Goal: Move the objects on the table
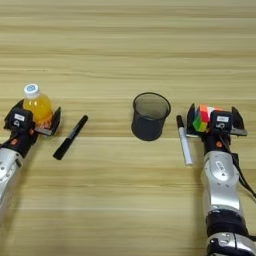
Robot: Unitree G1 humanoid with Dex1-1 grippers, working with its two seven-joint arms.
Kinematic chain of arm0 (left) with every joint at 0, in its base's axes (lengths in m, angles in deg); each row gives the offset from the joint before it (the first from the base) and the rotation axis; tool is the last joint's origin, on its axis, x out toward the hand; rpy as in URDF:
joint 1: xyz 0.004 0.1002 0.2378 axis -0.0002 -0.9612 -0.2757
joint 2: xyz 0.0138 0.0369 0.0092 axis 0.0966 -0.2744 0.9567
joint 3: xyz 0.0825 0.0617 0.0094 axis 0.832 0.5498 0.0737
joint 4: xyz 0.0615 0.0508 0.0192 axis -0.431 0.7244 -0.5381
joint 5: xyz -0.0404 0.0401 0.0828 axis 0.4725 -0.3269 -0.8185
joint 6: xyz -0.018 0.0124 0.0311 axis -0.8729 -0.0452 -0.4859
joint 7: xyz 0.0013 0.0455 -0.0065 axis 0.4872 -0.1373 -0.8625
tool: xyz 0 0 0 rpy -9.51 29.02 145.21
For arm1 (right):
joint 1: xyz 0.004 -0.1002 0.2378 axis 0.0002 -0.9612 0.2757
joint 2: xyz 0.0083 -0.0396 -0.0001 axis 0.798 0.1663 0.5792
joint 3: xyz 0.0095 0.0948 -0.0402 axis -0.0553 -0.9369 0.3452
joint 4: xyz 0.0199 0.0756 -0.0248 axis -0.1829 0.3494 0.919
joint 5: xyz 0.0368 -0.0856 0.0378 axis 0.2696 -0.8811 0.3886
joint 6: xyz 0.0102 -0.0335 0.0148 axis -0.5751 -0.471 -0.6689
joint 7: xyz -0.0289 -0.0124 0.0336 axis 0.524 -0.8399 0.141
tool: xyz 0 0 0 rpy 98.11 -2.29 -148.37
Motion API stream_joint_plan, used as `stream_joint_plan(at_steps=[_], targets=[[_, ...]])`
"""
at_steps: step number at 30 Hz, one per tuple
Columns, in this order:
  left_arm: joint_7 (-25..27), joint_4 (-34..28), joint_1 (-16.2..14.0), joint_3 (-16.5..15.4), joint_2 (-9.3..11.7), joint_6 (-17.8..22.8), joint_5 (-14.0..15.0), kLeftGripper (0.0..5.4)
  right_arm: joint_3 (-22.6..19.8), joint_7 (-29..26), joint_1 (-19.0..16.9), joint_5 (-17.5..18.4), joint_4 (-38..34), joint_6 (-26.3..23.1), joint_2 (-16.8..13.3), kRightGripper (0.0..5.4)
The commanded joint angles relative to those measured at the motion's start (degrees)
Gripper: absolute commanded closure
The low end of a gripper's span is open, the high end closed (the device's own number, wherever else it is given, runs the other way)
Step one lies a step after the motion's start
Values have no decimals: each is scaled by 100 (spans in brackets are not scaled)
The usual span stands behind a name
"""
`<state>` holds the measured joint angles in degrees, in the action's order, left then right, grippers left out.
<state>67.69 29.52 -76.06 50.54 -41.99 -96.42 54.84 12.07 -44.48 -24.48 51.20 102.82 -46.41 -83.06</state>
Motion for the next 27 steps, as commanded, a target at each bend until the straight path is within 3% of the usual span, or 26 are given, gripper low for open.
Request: stream_joint_plan(at_steps=[1,9,16,22,27], targets=[[69,41,65,34,-8,-130,-64,50,18,18,57,0,0,-59,31,0],[316,-170,-19,77,-43,-282,69,136,36,27,64,-8,36,-49,38,0],[416,-577,-105,135,-101,-151,130,189,42,40,71,-19,25,-56,53,0],[473,-1143,-166,268,-201,65,116,199,70,66,60,-42,-81,-107,95,0],[507,-1055,-170,241,-193,90,97,200,89,86,39,-50,-122,-113,121,0]])
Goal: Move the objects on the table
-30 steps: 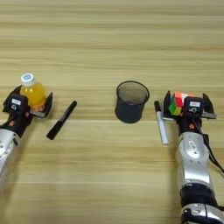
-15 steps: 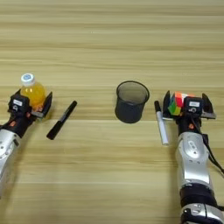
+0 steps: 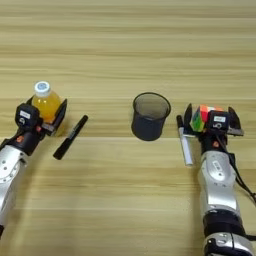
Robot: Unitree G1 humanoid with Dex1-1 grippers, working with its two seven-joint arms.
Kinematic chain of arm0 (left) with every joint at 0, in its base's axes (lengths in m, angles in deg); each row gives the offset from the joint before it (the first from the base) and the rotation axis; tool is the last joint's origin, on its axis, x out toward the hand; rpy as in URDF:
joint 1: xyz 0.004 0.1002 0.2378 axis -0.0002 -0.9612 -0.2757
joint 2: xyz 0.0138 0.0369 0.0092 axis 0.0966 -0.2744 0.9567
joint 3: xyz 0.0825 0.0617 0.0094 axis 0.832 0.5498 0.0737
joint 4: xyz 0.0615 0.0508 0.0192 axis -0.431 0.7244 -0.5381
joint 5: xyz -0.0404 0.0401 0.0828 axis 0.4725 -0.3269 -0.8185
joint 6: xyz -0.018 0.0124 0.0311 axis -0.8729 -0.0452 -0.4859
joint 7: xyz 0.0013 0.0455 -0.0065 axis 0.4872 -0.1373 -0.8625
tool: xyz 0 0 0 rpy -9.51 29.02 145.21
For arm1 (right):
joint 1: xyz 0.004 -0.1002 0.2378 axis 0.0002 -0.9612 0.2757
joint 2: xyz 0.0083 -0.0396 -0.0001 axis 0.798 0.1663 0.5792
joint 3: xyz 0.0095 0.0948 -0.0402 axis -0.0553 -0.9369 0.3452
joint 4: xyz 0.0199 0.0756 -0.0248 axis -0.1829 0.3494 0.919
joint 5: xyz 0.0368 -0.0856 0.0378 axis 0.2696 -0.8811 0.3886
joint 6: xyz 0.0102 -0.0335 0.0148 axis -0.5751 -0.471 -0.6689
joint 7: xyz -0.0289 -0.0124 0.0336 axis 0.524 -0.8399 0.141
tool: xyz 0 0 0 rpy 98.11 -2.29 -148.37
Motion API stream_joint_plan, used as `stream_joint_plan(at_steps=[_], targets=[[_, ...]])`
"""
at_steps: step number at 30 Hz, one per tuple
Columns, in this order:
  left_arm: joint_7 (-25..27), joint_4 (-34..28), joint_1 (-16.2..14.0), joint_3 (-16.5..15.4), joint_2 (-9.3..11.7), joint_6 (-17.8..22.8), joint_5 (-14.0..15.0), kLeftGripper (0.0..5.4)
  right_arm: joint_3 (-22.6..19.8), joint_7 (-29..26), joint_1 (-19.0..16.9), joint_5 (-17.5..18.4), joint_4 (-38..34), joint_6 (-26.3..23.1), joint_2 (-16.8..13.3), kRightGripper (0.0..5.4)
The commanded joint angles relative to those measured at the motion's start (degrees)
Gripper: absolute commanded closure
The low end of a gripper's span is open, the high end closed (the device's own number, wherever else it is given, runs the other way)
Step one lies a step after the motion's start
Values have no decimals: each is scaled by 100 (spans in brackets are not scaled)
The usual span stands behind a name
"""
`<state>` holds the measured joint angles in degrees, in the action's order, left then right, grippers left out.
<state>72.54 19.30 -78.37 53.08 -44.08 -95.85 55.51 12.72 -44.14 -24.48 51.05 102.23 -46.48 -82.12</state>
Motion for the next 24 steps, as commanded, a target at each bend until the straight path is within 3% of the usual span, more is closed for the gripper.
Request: stream_joint_plan(at_steps=[1,8,18,24], targets=[[16,-18,60,-26,19,36,28,200,28,56,34,-38,-69,-105,30,0],[61,-60,104,49,-53,89,31,200,36,58,48,-38,-15,-81,24,0],[150,151,545,676,-490,257,-149,200,66,97,96,-54,45,-65,52,0],[172,231,673,875,-571,230,-243,200,117,143,109,-73,56,-53,107,0]])
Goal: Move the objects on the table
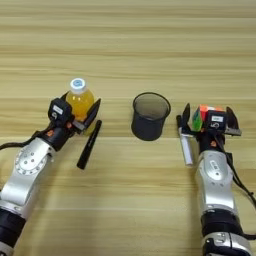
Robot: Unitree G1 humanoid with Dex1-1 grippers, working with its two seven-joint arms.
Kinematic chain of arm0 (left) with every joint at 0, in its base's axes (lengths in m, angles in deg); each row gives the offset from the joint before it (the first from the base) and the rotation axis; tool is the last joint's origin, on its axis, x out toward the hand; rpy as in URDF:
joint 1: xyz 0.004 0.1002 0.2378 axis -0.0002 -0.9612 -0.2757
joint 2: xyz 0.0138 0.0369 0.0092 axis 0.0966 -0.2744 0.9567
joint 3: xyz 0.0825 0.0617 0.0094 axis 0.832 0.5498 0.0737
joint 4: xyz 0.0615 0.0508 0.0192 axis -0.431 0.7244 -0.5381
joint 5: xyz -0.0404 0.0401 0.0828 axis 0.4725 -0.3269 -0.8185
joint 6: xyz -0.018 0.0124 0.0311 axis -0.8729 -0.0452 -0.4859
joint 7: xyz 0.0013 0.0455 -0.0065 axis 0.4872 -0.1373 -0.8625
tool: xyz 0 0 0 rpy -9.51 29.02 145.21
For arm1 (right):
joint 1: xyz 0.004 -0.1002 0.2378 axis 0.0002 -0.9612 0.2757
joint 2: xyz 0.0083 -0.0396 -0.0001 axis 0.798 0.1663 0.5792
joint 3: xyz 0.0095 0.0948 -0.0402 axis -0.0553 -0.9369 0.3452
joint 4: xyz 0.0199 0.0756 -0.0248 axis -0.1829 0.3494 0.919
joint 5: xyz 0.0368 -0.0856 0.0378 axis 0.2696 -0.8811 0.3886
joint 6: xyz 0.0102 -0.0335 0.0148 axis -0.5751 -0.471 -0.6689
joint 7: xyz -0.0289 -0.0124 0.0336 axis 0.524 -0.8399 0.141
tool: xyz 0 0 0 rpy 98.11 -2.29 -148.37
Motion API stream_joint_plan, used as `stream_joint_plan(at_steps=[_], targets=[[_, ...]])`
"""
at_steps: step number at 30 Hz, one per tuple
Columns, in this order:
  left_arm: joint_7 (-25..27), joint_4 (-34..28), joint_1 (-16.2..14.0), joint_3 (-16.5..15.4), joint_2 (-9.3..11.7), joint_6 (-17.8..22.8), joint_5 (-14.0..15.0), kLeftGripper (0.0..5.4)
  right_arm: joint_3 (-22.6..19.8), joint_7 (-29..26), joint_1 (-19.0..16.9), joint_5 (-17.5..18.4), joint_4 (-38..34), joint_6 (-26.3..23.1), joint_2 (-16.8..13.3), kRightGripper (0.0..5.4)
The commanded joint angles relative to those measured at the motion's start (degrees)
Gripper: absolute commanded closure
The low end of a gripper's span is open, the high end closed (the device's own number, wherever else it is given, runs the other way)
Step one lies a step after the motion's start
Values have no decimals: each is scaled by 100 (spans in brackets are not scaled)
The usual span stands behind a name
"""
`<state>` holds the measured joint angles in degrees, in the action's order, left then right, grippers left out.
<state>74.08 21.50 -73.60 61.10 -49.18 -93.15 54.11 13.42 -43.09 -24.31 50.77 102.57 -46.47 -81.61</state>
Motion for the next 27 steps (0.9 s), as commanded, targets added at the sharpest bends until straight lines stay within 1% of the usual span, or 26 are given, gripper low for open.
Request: stream_joint_plan(at_steps=[1,4,6,9,15,20,24,27], targets=[[15,15,199,71,-42,-53,-118,200,50,44,93,-51,19,-55,67,0],[5,-75,224,41,-49,-33,-98,200,52,49,102,-70,31,-54,90,0],[18,-80,247,75,-132,-13,-50,200,51,47,113,-80,48,-52,95,0],[19,21,239,187,-240,-42,-106,200,44,41,120,-87,73,-41,100,0],[42,52,220,223,-246,-48,-109,200,48,41,118,-95,69,-37,115,0],[-70,680,376,53,-234,-204,-115,200,48,44,110,-98,39,-43,118,0],[-149,1401,528,-103,-191,-472,-162,200,38,42,92,-97,14,-41,117,0],[-190,1786,622,-179,-162,-658,-181,200,31,32,81,-94,-6,-48,111,0]])
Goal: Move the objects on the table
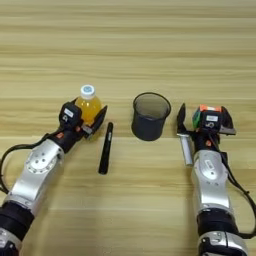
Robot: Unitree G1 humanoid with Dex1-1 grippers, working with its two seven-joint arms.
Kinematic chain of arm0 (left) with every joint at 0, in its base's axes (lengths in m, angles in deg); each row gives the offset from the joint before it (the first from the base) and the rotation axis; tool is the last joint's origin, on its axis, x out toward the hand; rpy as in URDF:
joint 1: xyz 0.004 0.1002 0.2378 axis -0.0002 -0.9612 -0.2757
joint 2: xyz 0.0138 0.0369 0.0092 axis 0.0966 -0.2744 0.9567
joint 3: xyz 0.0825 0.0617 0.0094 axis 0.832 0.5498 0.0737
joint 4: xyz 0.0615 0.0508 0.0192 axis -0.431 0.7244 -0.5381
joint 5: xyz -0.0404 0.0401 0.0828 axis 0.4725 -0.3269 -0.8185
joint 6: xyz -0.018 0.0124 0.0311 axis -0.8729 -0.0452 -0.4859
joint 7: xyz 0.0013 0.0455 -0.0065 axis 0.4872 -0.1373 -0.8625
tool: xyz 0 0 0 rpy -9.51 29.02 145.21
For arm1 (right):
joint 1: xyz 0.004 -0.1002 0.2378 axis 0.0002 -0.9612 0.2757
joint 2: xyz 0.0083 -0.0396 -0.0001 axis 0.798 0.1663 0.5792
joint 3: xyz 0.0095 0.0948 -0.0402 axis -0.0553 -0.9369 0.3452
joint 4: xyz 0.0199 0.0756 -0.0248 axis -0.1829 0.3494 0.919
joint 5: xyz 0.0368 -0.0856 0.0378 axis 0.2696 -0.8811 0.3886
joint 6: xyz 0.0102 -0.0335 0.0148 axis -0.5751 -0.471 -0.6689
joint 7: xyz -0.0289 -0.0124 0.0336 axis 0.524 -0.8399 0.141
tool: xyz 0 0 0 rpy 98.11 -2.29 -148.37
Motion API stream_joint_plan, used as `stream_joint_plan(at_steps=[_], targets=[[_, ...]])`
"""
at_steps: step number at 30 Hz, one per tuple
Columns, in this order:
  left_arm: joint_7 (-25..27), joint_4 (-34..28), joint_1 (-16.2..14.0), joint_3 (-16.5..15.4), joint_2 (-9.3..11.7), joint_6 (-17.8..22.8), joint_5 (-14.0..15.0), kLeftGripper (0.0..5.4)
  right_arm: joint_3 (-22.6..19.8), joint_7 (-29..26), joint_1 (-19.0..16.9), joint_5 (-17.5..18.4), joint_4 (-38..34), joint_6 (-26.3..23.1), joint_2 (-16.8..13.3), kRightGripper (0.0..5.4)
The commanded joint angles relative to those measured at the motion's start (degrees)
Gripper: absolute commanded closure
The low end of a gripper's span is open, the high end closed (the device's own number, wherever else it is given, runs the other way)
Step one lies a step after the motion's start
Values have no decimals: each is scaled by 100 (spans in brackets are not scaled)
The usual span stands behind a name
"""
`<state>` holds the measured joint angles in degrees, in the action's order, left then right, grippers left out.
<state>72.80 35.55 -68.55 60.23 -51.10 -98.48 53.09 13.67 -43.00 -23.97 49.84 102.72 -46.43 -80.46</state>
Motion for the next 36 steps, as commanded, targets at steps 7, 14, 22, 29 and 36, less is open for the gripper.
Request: stream_joint_plan(at_steps=[7,14,22,29,36], targets=[[-225,692,213,-149,30,-229,-171,142,3,16,43,-3,-14,-45,-8,0],[-270,729,234,-173,46,-258,-230,54,4,25,43,-15,-12,-41,-5,0],[-307,436,46,-184,65,-208,-282,3,16,64,64,-45,-11,-43,24,0],[-345,-383,-405,-122,57,101,-278,3,34,77,71,-73,-30,-59,49,0],[-265,-1311,-938,-37,117,556,-235,3,62,104,66,-99,-60,-69,83,0]])
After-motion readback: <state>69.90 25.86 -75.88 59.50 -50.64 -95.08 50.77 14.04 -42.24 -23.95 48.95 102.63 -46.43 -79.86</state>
